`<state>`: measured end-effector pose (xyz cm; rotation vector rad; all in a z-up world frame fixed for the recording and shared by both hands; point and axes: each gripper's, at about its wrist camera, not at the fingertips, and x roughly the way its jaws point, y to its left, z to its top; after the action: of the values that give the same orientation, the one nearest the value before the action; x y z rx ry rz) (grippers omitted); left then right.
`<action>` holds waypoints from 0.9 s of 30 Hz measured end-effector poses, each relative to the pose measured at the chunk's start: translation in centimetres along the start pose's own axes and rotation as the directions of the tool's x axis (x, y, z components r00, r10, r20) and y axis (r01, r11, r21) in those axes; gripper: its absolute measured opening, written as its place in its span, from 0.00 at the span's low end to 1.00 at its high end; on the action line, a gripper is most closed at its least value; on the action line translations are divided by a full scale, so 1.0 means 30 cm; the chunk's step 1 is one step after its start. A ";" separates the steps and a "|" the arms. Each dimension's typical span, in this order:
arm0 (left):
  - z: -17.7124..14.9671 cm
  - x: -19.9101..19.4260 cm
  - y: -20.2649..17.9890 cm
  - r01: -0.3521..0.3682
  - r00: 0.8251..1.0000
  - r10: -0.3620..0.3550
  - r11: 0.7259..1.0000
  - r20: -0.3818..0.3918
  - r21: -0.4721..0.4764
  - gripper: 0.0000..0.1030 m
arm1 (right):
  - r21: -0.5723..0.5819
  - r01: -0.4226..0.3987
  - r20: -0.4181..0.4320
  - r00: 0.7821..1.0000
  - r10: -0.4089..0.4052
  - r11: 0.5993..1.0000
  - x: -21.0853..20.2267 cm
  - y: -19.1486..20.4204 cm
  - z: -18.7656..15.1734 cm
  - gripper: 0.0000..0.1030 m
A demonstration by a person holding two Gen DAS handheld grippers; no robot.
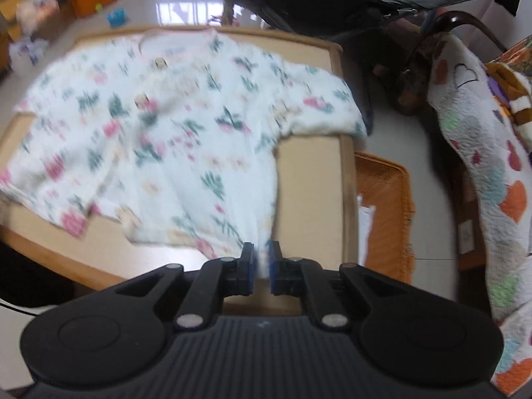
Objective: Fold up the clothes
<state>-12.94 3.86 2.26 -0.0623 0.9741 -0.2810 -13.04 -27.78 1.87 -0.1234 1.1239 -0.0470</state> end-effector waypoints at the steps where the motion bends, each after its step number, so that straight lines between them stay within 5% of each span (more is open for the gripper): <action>1: 0.006 -0.001 -0.001 -0.015 1.000 0.015 1.000 0.005 0.005 0.15 | -0.001 0.019 0.010 1.000 -0.019 1.000 -0.008 0.002 -0.007 0.10; 7: 0.052 -0.042 -0.012 -0.087 0.995 0.085 0.995 0.049 0.039 0.15 | -0.070 0.079 0.118 0.990 -0.070 0.994 -0.105 0.047 -0.014 0.20; 10: 0.055 -0.073 -0.030 -0.090 0.995 0.088 0.995 0.053 0.050 0.15 | -0.129 0.037 0.176 0.984 -0.014 0.991 -0.143 0.104 -0.011 0.21; 18: 0.063 -0.043 -0.121 0.074 0.997 -0.075 0.992 0.001 0.101 0.16 | -0.214 -0.090 0.189 0.973 0.131 0.973 -0.068 0.267 -0.025 0.21; 27: 0.047 0.100 -0.270 0.169 0.985 -0.156 0.963 -0.077 0.210 0.16 | -0.223 -0.103 0.173 0.974 0.144 0.969 -0.014 0.298 -0.038 0.09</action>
<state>-11.87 -4.83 2.09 0.0651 0.9940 -0.5411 -14.46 -18.94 0.66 -0.2441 0.9427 0.1944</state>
